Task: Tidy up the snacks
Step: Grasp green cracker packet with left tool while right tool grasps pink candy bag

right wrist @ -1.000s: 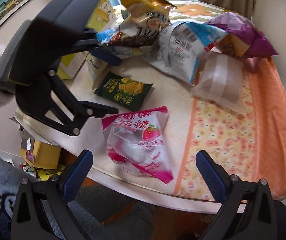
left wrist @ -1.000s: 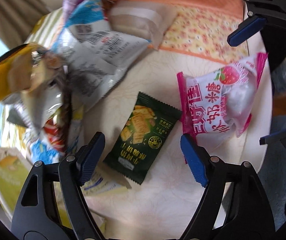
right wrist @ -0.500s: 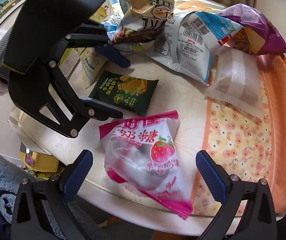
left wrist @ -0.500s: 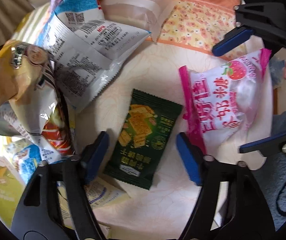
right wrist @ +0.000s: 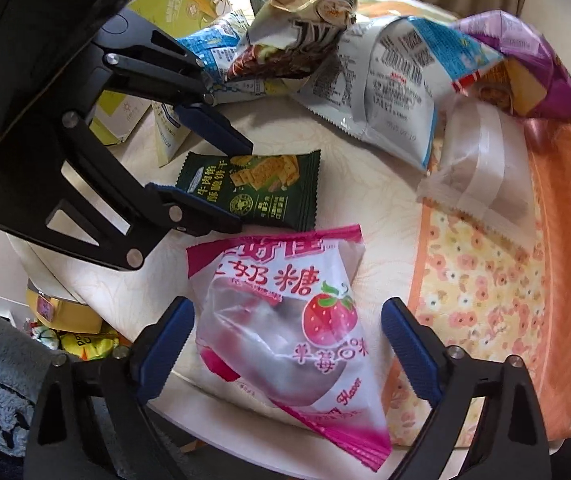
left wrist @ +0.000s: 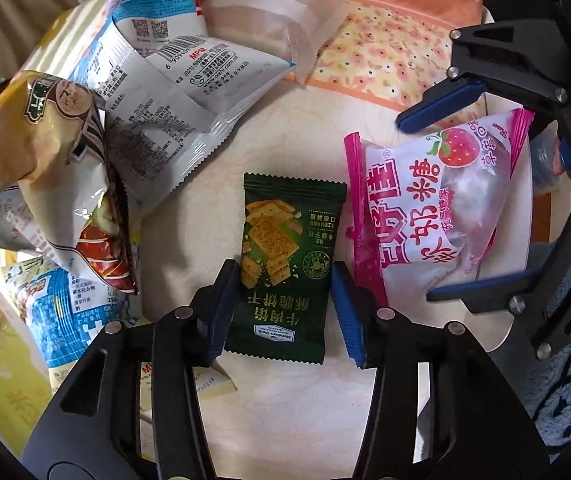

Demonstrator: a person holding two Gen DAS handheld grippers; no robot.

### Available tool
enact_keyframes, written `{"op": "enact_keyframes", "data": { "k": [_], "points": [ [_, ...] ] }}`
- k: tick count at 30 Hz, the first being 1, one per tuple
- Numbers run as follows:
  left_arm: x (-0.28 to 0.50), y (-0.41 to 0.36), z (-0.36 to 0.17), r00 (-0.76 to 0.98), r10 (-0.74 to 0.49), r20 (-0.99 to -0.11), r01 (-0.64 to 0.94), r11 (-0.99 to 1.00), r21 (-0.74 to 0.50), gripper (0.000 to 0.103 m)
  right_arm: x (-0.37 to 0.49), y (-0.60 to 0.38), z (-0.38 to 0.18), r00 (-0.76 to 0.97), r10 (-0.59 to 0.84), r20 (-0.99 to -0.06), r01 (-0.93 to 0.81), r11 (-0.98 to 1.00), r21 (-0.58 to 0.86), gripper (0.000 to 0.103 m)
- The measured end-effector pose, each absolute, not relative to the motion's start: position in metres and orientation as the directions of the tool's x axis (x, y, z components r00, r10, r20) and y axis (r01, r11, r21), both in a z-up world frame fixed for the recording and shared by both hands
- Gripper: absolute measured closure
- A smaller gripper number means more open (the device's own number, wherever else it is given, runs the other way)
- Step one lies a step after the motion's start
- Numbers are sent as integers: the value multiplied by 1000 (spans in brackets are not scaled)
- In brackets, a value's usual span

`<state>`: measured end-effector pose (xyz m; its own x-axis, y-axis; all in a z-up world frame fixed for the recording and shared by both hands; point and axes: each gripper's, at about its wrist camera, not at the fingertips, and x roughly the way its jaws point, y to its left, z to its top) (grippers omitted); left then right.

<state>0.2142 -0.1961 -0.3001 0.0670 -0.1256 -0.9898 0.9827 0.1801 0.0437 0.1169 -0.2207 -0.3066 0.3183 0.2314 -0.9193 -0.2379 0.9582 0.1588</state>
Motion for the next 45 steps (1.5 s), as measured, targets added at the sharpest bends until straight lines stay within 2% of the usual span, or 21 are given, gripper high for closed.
{"op": "enact_keyframes", "data": {
  "k": [4,7,10,20,28,36,45],
  "points": [
    [213,-192,-301,78,-128,-989,976,212,49,62,115,-218,-305,321,239,-917,-275,950,151,42],
    [207,-189,-303,90,-123,-988,974,220,61,62,114,-215,-302,329,238,-914,-292,946,141,50],
    [194,-185,-301,103,-119,-987,970,232,73,62,116,-216,-296,341,231,-911,-296,946,130,54],
    [183,-174,-264,147,-153,-977,944,318,92,62,105,-237,-272,381,198,-903,-260,960,102,54],
    [175,-159,-200,239,-205,-949,885,448,126,62,104,-263,-223,446,194,-874,-277,958,72,54],
    [172,-118,-128,375,-220,-901,729,671,139,62,115,-262,-155,524,239,-818,-384,923,24,54],
    [189,-26,-99,459,-181,-870,509,856,91,62,148,-193,-99,540,349,-766,-533,846,9,54]
  ]
}}
